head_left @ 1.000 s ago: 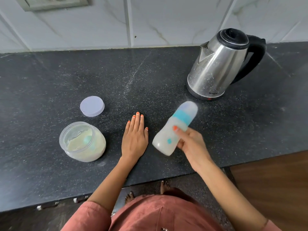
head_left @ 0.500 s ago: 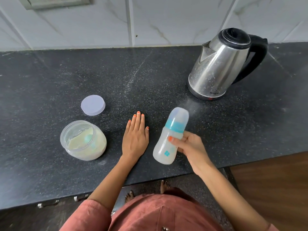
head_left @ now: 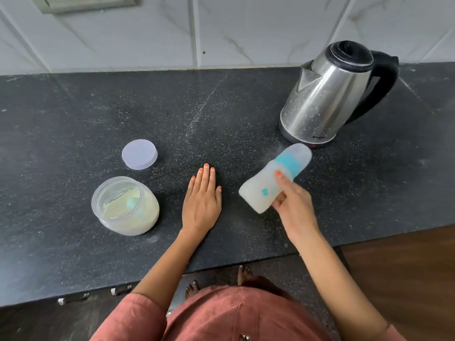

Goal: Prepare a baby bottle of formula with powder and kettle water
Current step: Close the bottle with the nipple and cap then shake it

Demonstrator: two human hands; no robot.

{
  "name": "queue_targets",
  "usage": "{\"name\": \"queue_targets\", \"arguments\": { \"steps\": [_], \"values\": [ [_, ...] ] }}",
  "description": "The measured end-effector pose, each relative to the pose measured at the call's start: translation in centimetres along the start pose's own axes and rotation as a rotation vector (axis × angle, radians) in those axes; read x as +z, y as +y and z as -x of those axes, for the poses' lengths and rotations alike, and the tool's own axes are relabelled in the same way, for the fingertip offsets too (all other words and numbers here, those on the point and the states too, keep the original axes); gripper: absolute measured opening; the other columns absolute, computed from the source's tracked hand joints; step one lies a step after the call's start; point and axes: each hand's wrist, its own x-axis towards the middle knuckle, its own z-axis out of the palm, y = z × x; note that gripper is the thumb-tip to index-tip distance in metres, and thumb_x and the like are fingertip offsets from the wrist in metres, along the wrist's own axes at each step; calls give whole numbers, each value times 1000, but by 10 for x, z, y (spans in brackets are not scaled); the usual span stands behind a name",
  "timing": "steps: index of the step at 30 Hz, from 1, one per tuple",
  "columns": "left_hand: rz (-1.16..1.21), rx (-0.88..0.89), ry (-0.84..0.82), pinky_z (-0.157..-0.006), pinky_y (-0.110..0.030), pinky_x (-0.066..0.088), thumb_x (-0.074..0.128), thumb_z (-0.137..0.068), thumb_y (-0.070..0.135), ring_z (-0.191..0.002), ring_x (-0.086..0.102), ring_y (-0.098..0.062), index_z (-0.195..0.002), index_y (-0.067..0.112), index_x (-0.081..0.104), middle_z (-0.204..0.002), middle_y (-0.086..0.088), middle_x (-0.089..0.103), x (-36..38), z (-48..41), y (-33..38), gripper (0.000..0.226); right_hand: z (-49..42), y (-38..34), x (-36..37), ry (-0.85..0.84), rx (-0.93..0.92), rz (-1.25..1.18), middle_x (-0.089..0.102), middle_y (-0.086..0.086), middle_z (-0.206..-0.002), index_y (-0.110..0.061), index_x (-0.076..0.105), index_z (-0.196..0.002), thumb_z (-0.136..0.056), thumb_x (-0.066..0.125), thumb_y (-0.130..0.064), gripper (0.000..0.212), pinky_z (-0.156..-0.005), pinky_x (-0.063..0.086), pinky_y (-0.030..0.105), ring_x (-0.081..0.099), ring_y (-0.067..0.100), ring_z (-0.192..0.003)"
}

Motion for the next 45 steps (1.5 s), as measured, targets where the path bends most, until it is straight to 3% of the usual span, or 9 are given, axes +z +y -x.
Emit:
{"name": "queue_targets", "arguments": {
  "steps": [2,8,13,19,24,30,35,41,45],
  "values": [
    [1,-4,2,-115,-30,-2,24,-101,28,-145,9,-20,-147,7,14,-156,-9,11,1,2,-1,51,-3,-3,2,20,-38,-57,75,-6,-84,-18,66,-90,-78,62,-20,12,-67,57,23,69,7,-83],
    [11,1,-1,-114,-29,-3,26,-101,27,-145,10,-22,-146,7,15,-156,-10,13,0,1,0,51,17,12,-4,-213,33,421,74,3,-90,-14,70,-90,-56,72,-24,35,-70,57,24,69,13,-83],
    [8,1,9,-114,-29,-5,23,-101,28,-145,7,-20,-147,8,13,-156,-9,10,0,2,0,51,-4,-1,-1,21,-65,-5,74,-6,-87,-18,66,-92,-80,62,-17,12,-69,56,23,69,7,-84],
    [-4,3,4,-113,-28,-7,23,-101,29,-145,7,-20,-147,8,11,-156,-9,9,0,1,-1,52,14,12,-7,-196,42,437,74,3,-89,-18,71,-84,-66,73,-14,18,-71,56,23,69,13,-83],
    [0,1,7,-114,-28,-5,23,-101,29,-145,7,-20,-147,8,13,-156,-9,10,1,2,-1,51,-4,-2,-3,32,-11,-37,72,-1,-95,-16,65,-97,-77,64,-21,20,-70,57,24,68,10,-87],
    [7,-5,5,-115,-29,-2,25,-101,28,-145,9,-21,-147,7,14,-156,-10,12,0,1,-1,51,16,13,-7,-204,62,367,75,-1,-84,-16,72,-82,-56,72,-26,27,-67,56,23,70,11,-80],
    [1,0,2,-115,-30,-2,24,-101,28,-145,9,-21,-147,7,13,-156,-9,11,1,1,0,52,-5,-4,-1,4,-25,-74,75,-5,-84,-17,65,-91,-76,64,-20,16,-68,57,23,69,7,-82],
    [-2,-3,-6,-116,-31,0,25,-101,27,-145,9,-22,-147,7,12,-156,-10,11,1,1,-1,52,14,14,-5,-198,69,339,75,1,-84,-12,70,-89,-57,71,-25,35,-64,56,22,70,11,-79],
    [14,3,-2,-115,-30,-2,24,-101,28,-145,8,-21,-147,7,13,-156,-9,11,-1,0,1,51,0,1,-2,-48,18,1,75,-2,-85,-17,67,-89,-68,67,-23,22,-68,57,24,70,9,-82]
  ]
}}
